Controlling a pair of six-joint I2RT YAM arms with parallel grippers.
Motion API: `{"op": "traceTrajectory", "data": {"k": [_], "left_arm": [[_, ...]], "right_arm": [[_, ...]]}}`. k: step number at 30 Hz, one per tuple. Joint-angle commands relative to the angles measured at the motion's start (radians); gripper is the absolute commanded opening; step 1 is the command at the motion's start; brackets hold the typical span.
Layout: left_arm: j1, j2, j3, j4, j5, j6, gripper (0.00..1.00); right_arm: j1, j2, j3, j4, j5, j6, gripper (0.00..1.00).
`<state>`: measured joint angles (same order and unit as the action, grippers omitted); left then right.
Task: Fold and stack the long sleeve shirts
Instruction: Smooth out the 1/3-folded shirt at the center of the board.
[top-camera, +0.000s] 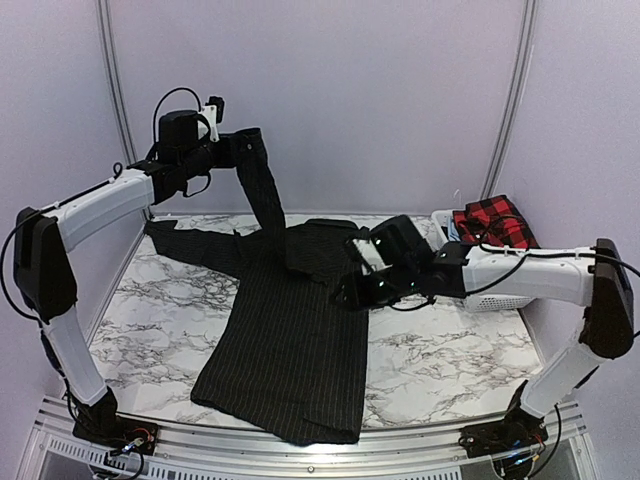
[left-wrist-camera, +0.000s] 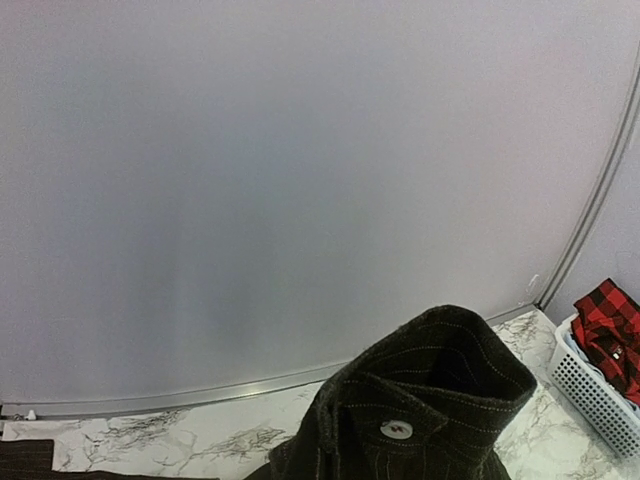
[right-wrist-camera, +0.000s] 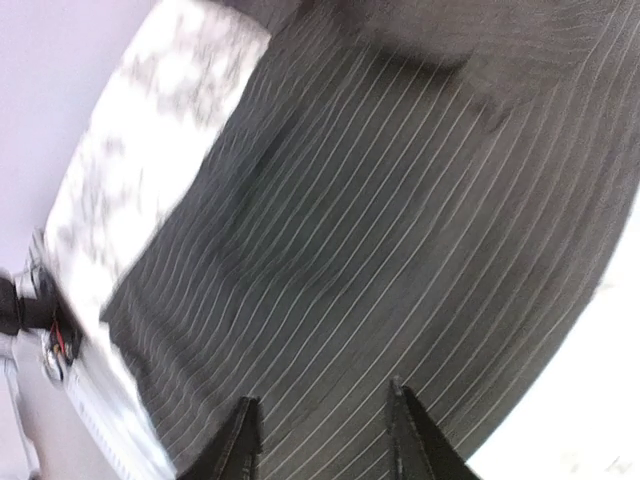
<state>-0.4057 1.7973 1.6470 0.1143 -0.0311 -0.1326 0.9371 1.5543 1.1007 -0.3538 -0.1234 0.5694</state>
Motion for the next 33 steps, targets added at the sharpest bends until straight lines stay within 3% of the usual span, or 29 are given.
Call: {"op": "traceTrajectory", "data": {"k": [1,6,11,19,25,29,33], "left_arm": [[0.003,-0.054,-0.016,0.059,0.113,-0.013,0.0],[0.002,-0.062,-0.028,0.062,0.224,-0.036,0.0],[-0.001,-0.07,-0.032,0.059,0.378,-0.065,0.0],[-0.036,-0.094,-0.066,0.029,0.594,-0.099,0.0],[-0.077,-0.133,-0.161,0.027,0.605,-0.11,0.0],[-0.088,-0.151,-0.195,0.027,0.632,-0.123,0.0],[-0.107,-0.147,-0.189,0.012,0.751,-0.139,0.0]], "right_arm": [[-0.209,0.028,-0.017,0.229,-0.152,-0.068,0.32],[-0.401,0.219,0.09,0.372,-0.297,-0.07,0.15],[-0.529,0.428,0.226,0.453,-0.38,-0.043,0.07],[-0.614,0.699,0.494,0.472,-0.421,0.018,0.05],[-0.625,0.896,0.727,0.386,-0.422,0.041,0.05],[-0.629,0.973,0.818,0.31,-0.395,0.035,0.04],[-0.648,1.001,0.873,0.265,-0.402,0.02,0.05]]}}
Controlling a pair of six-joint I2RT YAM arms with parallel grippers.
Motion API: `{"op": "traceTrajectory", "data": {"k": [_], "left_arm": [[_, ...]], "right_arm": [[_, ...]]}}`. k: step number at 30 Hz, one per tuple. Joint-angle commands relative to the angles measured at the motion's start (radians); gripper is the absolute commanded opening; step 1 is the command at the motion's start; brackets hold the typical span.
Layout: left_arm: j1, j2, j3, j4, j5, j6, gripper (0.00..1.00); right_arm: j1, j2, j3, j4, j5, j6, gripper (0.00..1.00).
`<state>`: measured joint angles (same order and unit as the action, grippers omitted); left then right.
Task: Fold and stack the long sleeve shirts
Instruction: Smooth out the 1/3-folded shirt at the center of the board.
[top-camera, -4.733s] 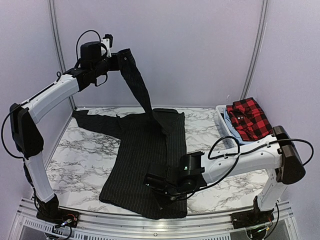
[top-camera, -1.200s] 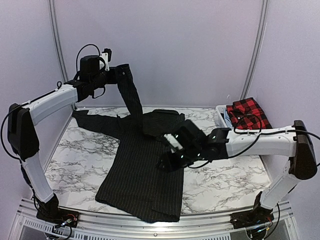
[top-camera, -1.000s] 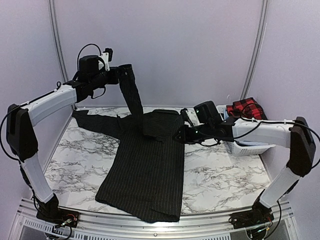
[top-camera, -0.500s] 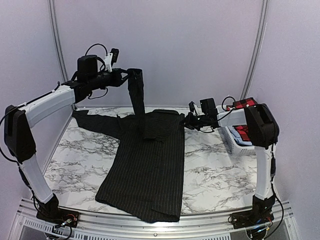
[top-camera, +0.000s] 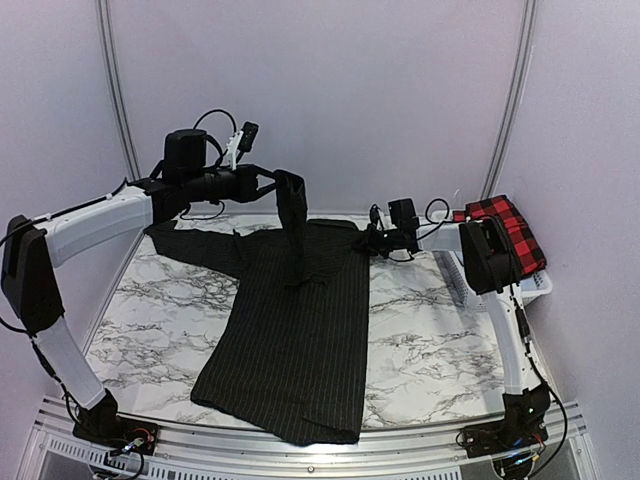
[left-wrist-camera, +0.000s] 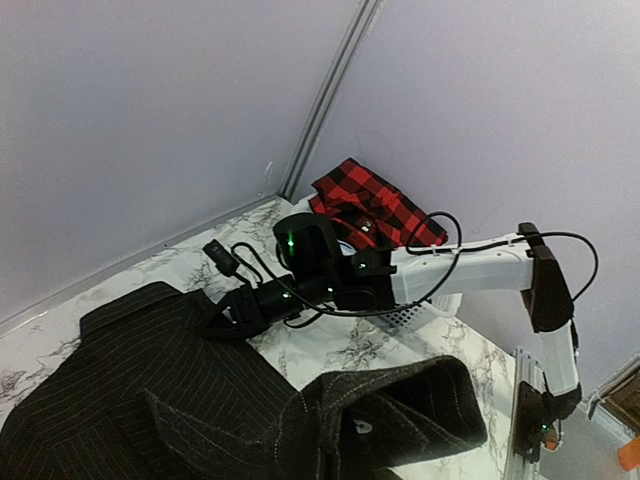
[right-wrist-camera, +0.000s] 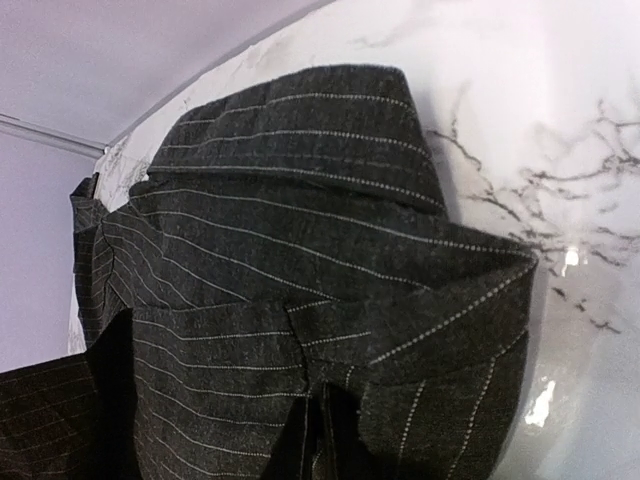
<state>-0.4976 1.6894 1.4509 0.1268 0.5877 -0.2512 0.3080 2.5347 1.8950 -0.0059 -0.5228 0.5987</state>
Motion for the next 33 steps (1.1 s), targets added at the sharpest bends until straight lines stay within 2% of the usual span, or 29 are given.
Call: {"op": "traceTrajectory", "data": {"k": [1,4,9,12,15,19,27,33], "left_arm": [[-0.022,-0.036,0.01,-0.018,0.167,-0.022,0.01],[-0.042,-0.028,-0.002,-0.051,0.233,-0.022,0.01],[-0.048,-0.046,-0.063,-0.055,0.216,-0.022,0.01],[-0.048,-0.049,-0.077,-0.056,0.22,-0.023,0.01],[-0.048,-0.047,-0.081,-0.057,0.243,-0.022,0.01],[-0.051,-0.044,-0.076,-0.069,0.281,-0.014,0.01],[-0.055,-0.049,-0.071,-0.101,0.294,0.0,0.01],[-0.065,-0.042,-0.075,-0.102,0.295,-0.001,0.01]], "right_arm": [[-0.024,0.023,0.094,-0.104,-0.009,-0.016,0.07],[-0.024,-0.009,0.123,-0.148,-0.025,-0.05,0.13],[-0.011,-0.194,-0.015,-0.137,-0.057,-0.081,0.21],[0.017,-0.368,-0.245,-0.058,-0.073,-0.064,0.22],[0.068,-0.573,-0.538,0.095,-0.106,-0.016,0.21],[0.165,-0.778,-0.847,0.163,-0.111,0.004,0.19],[0.372,-1.106,-1.189,0.064,-0.105,-0.042,0.17],[0.592,-1.198,-1.331,0.096,-0.113,0.013,0.17]]}}
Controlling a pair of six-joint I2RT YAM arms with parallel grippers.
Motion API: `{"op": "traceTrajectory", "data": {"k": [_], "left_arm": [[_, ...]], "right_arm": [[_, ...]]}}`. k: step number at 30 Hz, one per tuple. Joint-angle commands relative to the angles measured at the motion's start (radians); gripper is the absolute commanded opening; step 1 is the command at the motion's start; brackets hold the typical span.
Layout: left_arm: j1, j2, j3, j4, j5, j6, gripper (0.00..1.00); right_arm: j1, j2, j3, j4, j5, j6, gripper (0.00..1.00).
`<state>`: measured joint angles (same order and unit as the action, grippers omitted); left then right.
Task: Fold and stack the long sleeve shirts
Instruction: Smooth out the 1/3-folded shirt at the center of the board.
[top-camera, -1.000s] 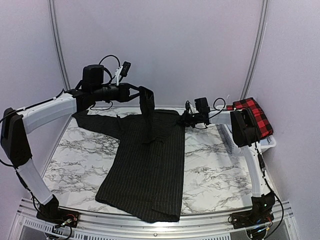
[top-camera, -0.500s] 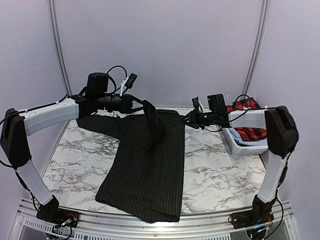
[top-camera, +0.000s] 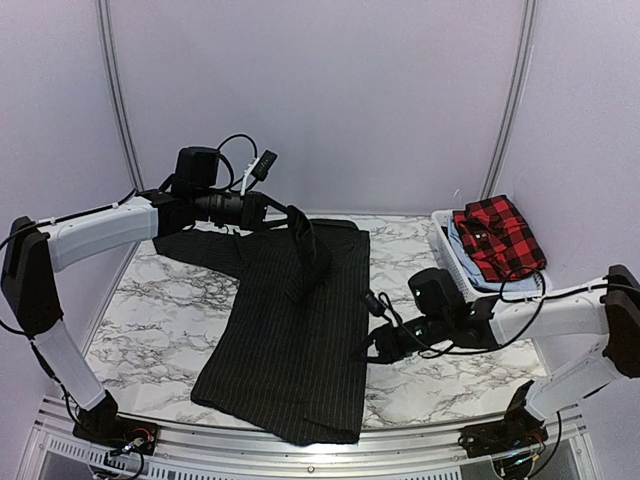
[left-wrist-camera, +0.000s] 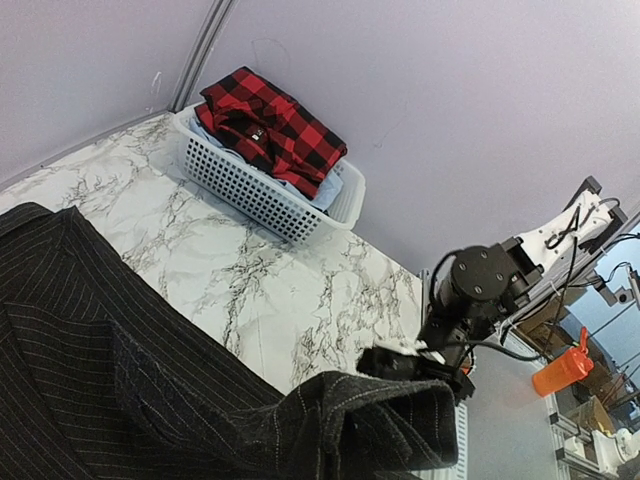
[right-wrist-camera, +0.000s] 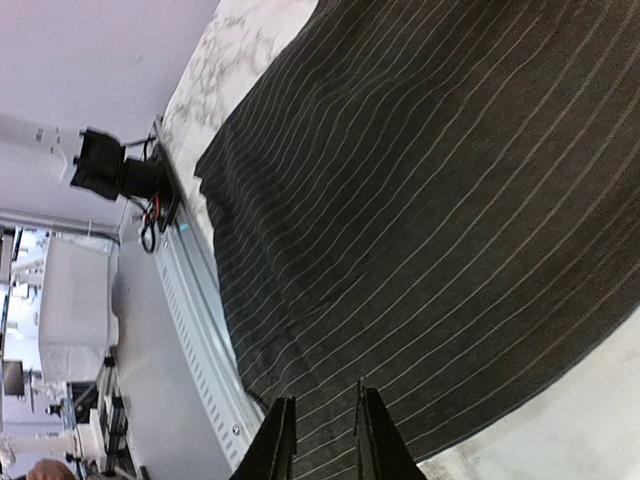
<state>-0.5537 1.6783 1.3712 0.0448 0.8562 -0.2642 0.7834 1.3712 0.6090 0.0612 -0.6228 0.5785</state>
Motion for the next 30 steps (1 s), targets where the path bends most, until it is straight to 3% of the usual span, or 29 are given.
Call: {"op": "traceTrajectory", "data": {"k": [1,10,17,24,27,30], "left_arm": [[-0.011,-0.029,0.004,-0.02,0.026,0.012,0.01],[-0.02,-0.016,0.007,-0.024,0.04,0.013,0.01],[-0.028,-0.011,0.014,-0.043,0.058,0.027,0.01],[-0.095,-0.035,-0.043,-0.081,0.104,0.029,0.01],[-0.151,-0.037,-0.085,-0.092,0.095,0.038,0.01],[-0.204,-0.024,-0.117,-0.095,0.088,0.041,0.01]], "right_arm": [[0.148,-0.034,-0.054,0.039,-0.006,0.045,0.17],[0.3,0.048,-0.128,0.105,-0.009,0.098,0.16],[0.349,0.178,-0.104,0.094,-0.02,0.098,0.14],[0.323,-0.012,0.003,-0.151,0.117,0.059,0.22],[0.261,-0.105,0.082,-0.284,0.243,0.055,0.24],[0.175,-0.182,0.14,-0.431,0.426,0.059,0.33]]}}
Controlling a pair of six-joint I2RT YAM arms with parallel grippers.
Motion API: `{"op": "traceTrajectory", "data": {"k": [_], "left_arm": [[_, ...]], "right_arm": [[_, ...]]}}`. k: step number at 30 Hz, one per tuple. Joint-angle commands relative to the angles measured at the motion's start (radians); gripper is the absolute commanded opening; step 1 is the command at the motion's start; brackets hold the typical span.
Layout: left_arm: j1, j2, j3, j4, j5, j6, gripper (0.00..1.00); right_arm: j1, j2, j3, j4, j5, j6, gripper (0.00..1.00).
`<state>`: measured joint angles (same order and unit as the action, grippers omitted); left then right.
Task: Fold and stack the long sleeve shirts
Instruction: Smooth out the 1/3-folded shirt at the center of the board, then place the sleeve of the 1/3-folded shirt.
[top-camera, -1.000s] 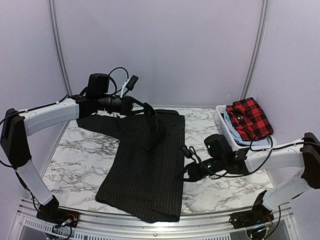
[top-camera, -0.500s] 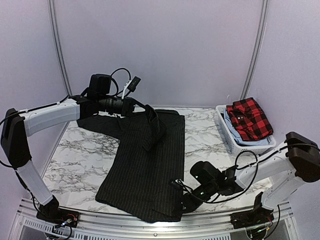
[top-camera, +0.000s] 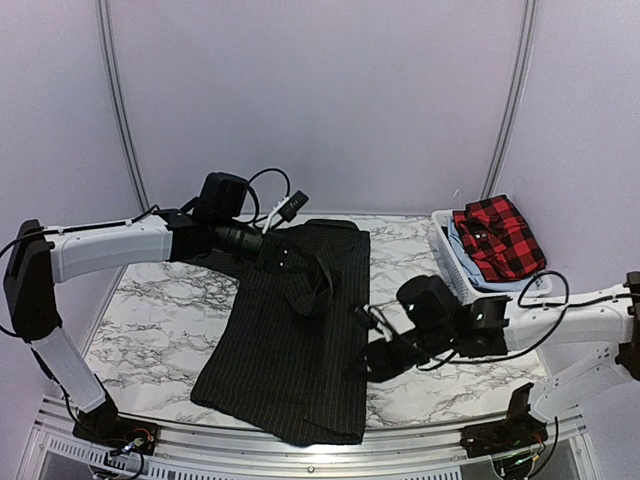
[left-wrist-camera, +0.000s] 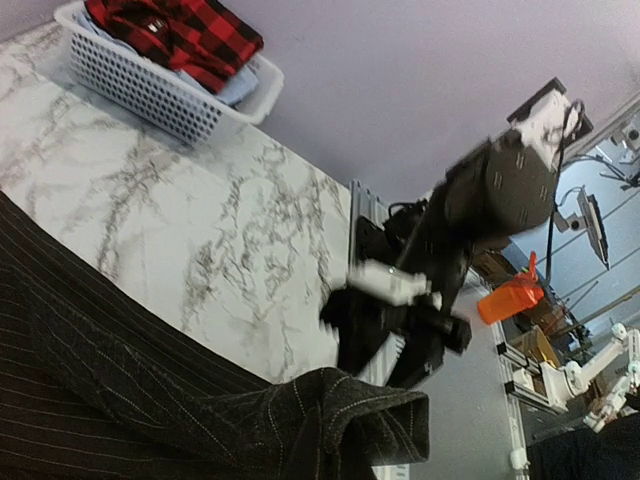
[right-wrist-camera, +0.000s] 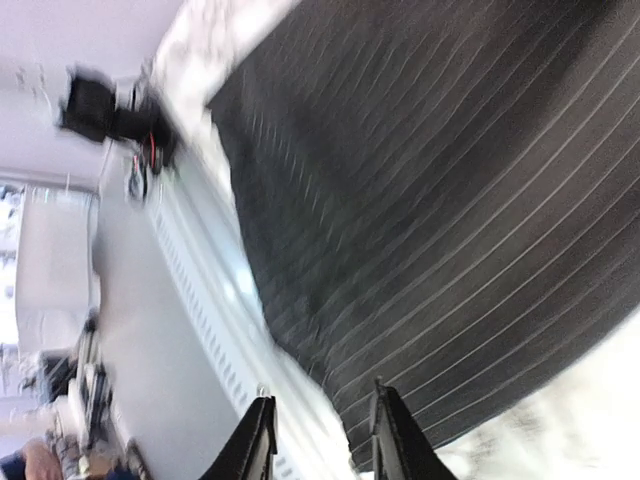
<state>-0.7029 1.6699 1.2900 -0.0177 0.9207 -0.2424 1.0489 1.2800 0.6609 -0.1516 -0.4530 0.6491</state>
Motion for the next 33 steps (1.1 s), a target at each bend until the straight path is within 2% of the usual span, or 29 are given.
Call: {"op": "traceTrajectory", "data": {"k": [1,5,10,21,33], "left_arm": [[-0.082,-0.011,-0.043,-0.031,0.017,0.02,0.01],[-0.157,0.033,-0.038,-0.043,0.013,0.033,0.01],[-0.231,0.072,-0.011,-0.143,-0.027,0.098,0.01],[-0.324,0.115,0.01,-0.218,-0.077,0.144,0.0],[-0.366,0.133,0.006,-0.252,-0.065,0.162,0.0]], "right_arm": [[-0.119,-0.109,0.096,-0.248,0.304,-0.013,0.35],[-0.214,-0.144,0.097,-0.237,0.363,-0.007,0.37],[-0.257,-0.132,0.098,-0.214,0.382,-0.016,0.38],[-0.263,-0.09,0.094,-0.193,0.376,-0.014,0.39],[-0.264,-0.088,0.088,-0.199,0.368,-0.014,0.39]]}}
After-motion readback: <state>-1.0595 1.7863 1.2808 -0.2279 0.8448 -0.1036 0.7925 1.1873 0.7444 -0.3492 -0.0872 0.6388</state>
